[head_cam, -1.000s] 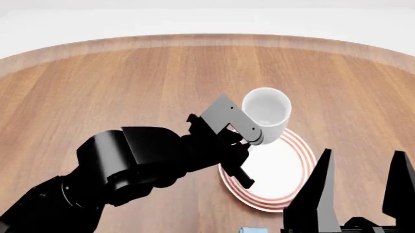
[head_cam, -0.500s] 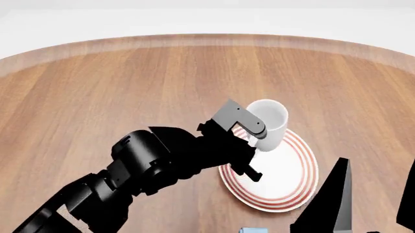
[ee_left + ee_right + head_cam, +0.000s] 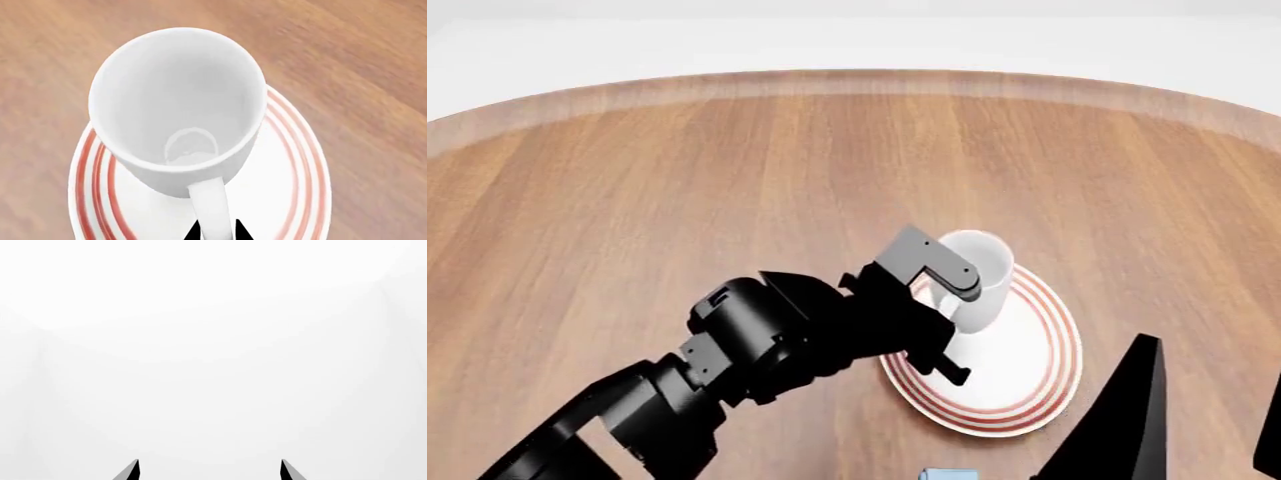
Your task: Pick up the white mug and put it on the plate, and put the chocolate pudding to the right of the plate.
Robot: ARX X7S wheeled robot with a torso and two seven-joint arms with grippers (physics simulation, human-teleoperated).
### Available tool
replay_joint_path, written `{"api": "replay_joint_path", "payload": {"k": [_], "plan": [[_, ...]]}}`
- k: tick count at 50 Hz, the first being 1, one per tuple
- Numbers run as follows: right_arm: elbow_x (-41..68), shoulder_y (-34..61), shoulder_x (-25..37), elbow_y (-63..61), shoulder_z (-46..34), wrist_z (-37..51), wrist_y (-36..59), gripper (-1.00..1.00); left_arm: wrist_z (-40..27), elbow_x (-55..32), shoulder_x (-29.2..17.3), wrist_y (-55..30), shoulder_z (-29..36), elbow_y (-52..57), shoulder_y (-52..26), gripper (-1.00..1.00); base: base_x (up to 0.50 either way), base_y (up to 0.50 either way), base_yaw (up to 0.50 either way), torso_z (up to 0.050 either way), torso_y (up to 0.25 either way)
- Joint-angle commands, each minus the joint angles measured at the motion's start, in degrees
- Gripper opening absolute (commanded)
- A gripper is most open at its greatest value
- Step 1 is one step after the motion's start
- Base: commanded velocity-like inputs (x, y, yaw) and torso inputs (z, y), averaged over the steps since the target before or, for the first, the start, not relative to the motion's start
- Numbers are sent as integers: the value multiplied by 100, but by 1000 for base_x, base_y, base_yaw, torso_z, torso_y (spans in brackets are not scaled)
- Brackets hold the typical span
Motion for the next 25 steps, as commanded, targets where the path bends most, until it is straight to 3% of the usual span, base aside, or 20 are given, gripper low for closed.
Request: {"api": "replay_joint_path", "payload": {"k": [1, 25], "plan": [[-104, -27, -89, -31, 113, -104, -24, 100, 105, 74, 229, -28, 46, -150, -85, -100, 0, 0, 0, 0, 0], [-134, -41, -53, -64, 59, -86, -55, 100, 7, 13, 277, 116, 241, -361, -100, -100, 0, 0, 0, 0, 0]]}}
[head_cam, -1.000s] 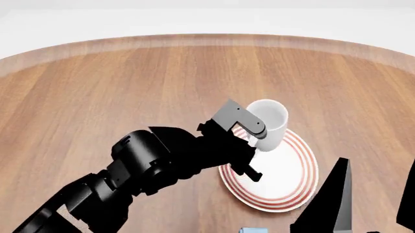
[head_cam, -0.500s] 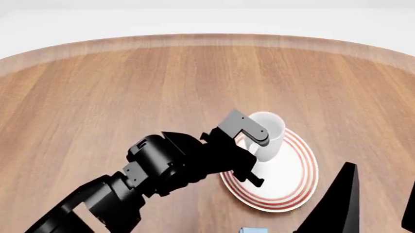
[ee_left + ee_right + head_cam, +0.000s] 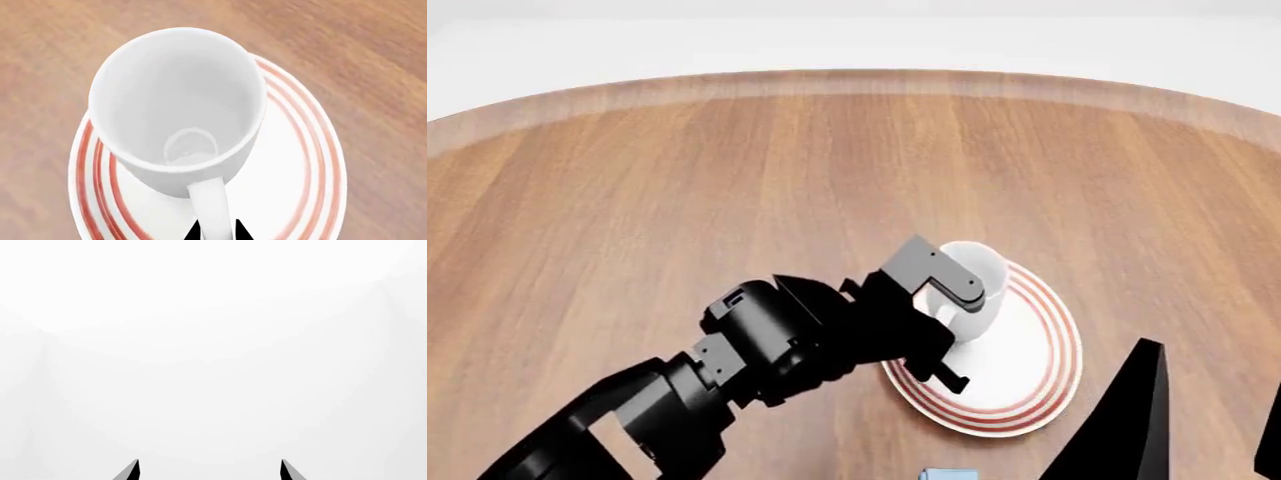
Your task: Pick up the white mug and put it on the plate, and put the chocolate pudding to the right of the plate.
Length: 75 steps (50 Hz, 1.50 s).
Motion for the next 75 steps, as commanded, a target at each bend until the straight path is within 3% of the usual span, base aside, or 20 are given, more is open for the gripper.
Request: {"api": "replay_joint_path", "payload": {"k": [1, 21, 44, 75], "plan": [[-117, -11, -90, -33, 115, -106, 0, 100, 84, -14, 168, 114, -84, -98, 19, 100, 0, 0, 0, 0, 0], [-160, -10, -81, 0, 79, -78, -3, 100, -57, -163, 115, 268, 31, -137, 216, 100, 0, 0, 0, 0, 0], [-422, -114, -140, -125, -125, -95, -15, 100, -1543, -1144, -1022, -709, -458, 2804, 385, 100, 0, 0, 0, 0, 0], [-597, -75, -148, -215, -297, -110, 113, 100, -2197, -1820, -2635, -580, -1280, 4883, 800, 100, 0, 0, 0, 0, 0]]}}
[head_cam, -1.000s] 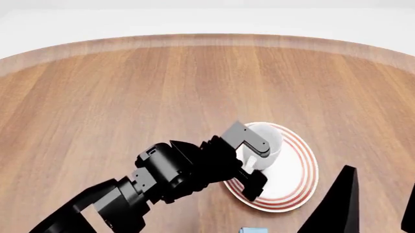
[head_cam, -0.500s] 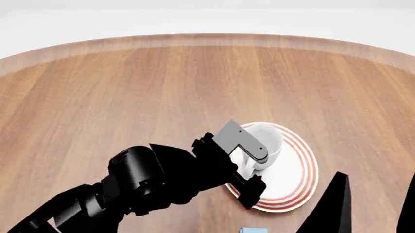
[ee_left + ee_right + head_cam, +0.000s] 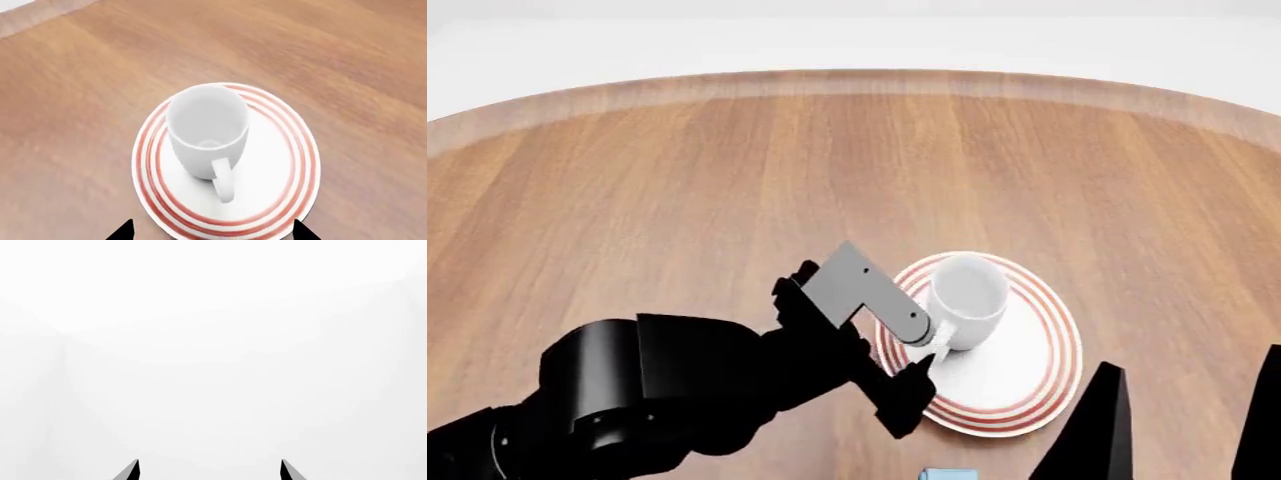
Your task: Pick up the white mug and put it on the plate, and put the chocolate pudding to the right of the plate.
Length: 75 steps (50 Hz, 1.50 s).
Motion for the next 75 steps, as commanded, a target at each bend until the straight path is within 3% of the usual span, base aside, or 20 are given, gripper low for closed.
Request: {"api": "replay_joint_path", "payload": {"k": [1, 11, 23, 33, 41, 51, 63, 75], "plan": [[-138, 15, -94, -61, 97, -120, 63, 100, -40, -131, -585, 216, -514, 718, 291, 100, 0, 0, 0, 0, 0], [-161, 79, -94, -40, 91, -107, 130, 100, -347, 106, -1391, 1055, -1142, 1194, 1008, 100, 0, 0, 0, 0, 0], [-139, 107, -70, 7, 153, -55, 182, 100, -638, 502, -2032, 1877, -1543, 1986, 1827, 100, 0, 0, 0, 0, 0], [-166, 148, -64, 102, 222, -6, 370, 100, -1089, 1423, -2327, 2763, -1862, 2082, 2691, 100, 0, 0, 0, 0, 0], [-76, 184, -72, 293, 312, 75, 624, 100, -1257, 1528, -2449, 3324, -2116, 2153, 3259, 100, 0, 0, 0, 0, 0], [33, 627, -126, 515, 384, 78, 1922, 100, -1466, 1786, -2402, 3825, -2330, 1959, 3699, 100, 0, 0, 0, 0, 0], [671, 1395, -257, 614, 191, 32, 3839, 100, -1780, 1929, -2495, 3755, -2357, 2351, 3743, 100, 0, 0, 0, 0, 0], [915, 1648, -408, 378, -6, 127, 4881, 100, -1800, 1960, -2531, 3776, -2348, 2439, 3808, 100, 0, 0, 0, 0, 0]]}}
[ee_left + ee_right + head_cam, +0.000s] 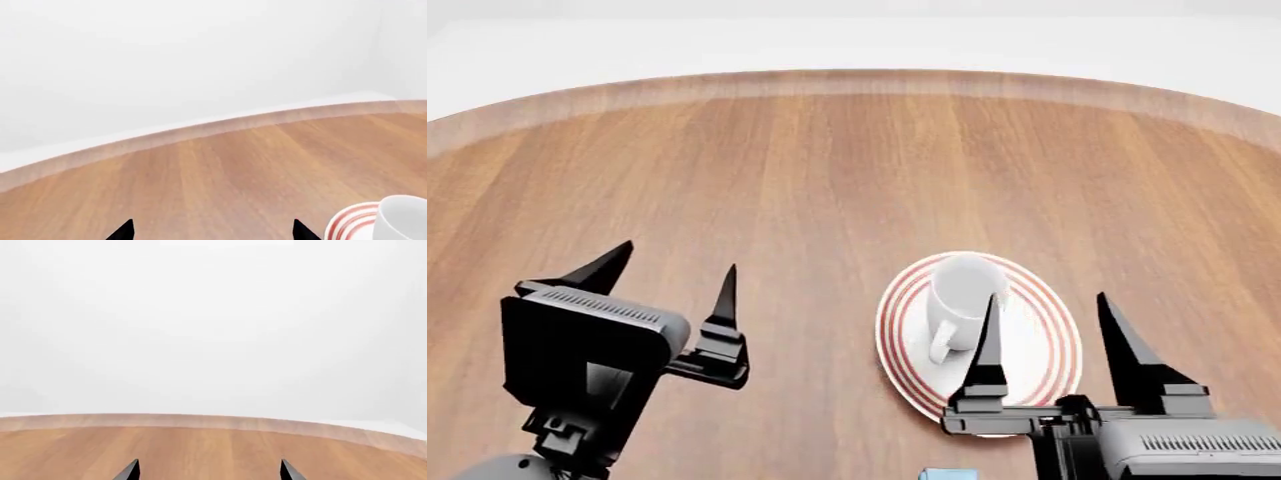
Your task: Pick up the white mug and put it on the plate, and put the chocolate pudding to the right of the plate.
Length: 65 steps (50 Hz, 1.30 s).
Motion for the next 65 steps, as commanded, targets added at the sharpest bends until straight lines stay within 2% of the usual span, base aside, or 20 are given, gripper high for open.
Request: {"api": "replay_joint_path", "payload": {"k": [1, 13, 22, 31, 42, 45, 65], "plan": [[144, 307, -240, -170, -41, -36, 1157, 100, 59, 91, 84, 70, -186, 117, 94, 100, 0, 0, 0, 0, 0], [676, 350, -455, -524, 7, 159, 2327, 100, 121, 99, 112, 123, -152, 22, 174, 100, 0, 0, 0, 0, 0], [1107, 243, -616, -572, 94, 224, 2641, 100, 163, 123, 142, 128, -104, -24, 201, 100, 0, 0, 0, 0, 0], [1814, 130, -779, -770, 461, 483, 3337, 100, 196, 113, 160, 131, -74, -69, 229, 100, 0, 0, 0, 0, 0], [2084, -147, -781, -1289, 499, 843, 3822, 100, 224, 88, 151, 162, -64, -92, 294, 100, 0, 0, 0, 0, 0], [1725, -109, -647, -1502, 270, 1185, 4099, 100, 229, 76, 148, 178, -69, -103, 316, 100, 0, 0, 0, 0, 0], [2460, -633, -664, -1834, 294, 1451, 4422, 100, 271, 111, 177, 191, -18, -151, 354, 100, 0, 0, 0, 0, 0]]}}
